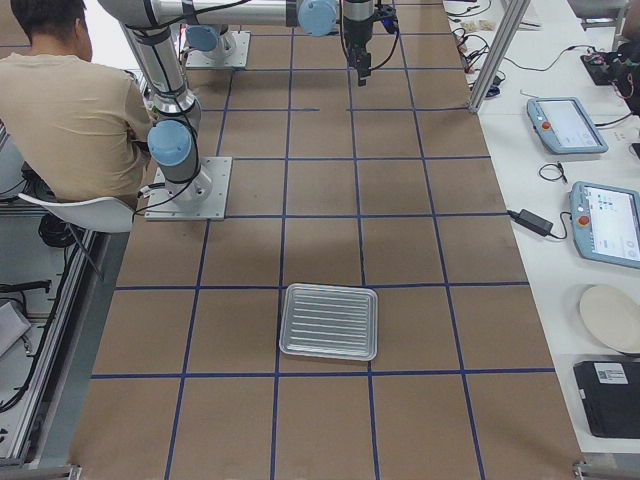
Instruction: Place bearing gear from tray to pile
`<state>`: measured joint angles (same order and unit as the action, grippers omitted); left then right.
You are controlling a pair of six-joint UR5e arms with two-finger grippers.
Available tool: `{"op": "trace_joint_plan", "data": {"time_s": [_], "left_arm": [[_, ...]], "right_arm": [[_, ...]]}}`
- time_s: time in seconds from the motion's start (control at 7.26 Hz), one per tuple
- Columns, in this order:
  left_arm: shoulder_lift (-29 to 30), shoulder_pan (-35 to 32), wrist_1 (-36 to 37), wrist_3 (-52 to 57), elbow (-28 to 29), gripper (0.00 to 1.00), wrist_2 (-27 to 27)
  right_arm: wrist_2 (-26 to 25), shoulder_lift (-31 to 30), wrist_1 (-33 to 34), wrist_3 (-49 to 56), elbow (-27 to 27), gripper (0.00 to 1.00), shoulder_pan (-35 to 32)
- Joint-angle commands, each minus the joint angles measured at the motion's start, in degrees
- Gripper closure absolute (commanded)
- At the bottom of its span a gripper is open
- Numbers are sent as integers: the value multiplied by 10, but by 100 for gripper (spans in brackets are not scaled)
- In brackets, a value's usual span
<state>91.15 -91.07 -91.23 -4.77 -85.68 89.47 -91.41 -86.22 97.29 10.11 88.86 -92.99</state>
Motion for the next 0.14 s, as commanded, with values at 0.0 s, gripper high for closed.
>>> {"op": "trace_joint_plan", "data": {"time_s": [0.0], "left_arm": [[-2, 1, -3, 1, -1, 0, -3]], "right_arm": [[0, 0, 0, 0, 0, 0, 0]]}}
